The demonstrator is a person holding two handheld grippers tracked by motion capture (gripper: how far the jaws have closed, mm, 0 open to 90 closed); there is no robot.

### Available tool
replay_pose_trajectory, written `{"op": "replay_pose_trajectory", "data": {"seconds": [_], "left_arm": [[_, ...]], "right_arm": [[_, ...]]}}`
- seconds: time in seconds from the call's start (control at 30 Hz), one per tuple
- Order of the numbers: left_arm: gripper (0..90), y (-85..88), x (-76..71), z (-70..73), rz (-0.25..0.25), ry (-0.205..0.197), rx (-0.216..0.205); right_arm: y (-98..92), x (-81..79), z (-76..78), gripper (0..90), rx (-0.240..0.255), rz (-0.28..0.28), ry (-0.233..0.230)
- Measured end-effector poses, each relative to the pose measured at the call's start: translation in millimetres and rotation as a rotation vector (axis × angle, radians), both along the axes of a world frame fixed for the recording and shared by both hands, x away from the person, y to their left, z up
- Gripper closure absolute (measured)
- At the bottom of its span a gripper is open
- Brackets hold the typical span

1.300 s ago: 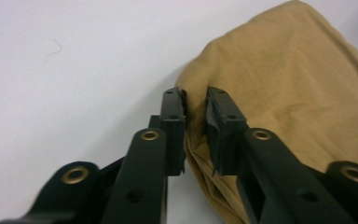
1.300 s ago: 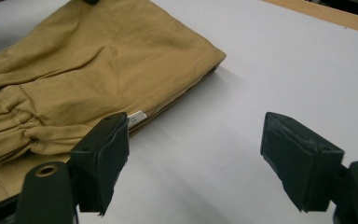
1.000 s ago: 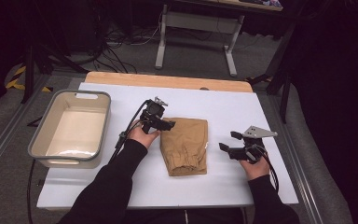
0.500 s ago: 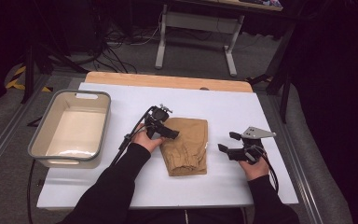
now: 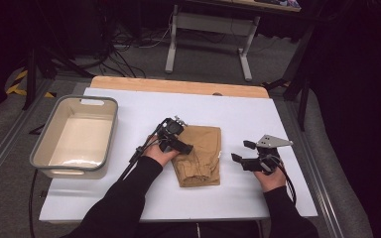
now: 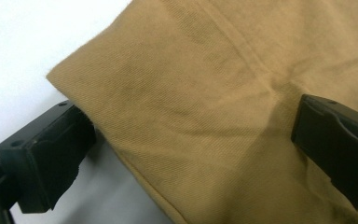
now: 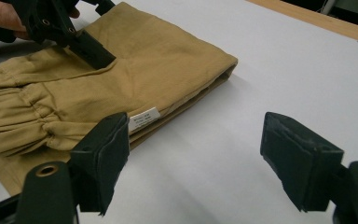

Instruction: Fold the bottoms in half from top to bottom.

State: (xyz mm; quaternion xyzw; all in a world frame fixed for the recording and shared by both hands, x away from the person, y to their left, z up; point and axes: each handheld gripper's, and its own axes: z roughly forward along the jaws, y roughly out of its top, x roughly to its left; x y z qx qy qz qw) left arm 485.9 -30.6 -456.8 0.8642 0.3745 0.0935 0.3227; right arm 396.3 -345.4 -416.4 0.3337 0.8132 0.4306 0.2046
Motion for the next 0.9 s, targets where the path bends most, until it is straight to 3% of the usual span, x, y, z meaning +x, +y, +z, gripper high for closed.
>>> {"op": "replay_pose_trajectory", "data": {"seconds": [0.1,0.4,0.83,0.9], "left_arm": [[0.2,-2.9,-2.9,-1.8,0.012,-0.023,0.014],[0.3,-2.7,-7.8,-5.6,0.039,-0.057,-0.015],[2.9,-8.3,-16.2,-6.3,0.053,-0.070,-0.022],[7.4,-8.6,-19.4,-4.6,0.043,-0.071,-0.026]], "right_arm": [[0.0,0.1,-0.2,24.4,-0.002,0.000,0.002],[1.2,0.0,-0.7,24.3,-0.009,0.001,0.003],[3.6,0.2,-2.4,23.7,-0.021,0.006,0.009],[3.9,0.1,-2.4,23.7,-0.021,0.007,0.009]]}}
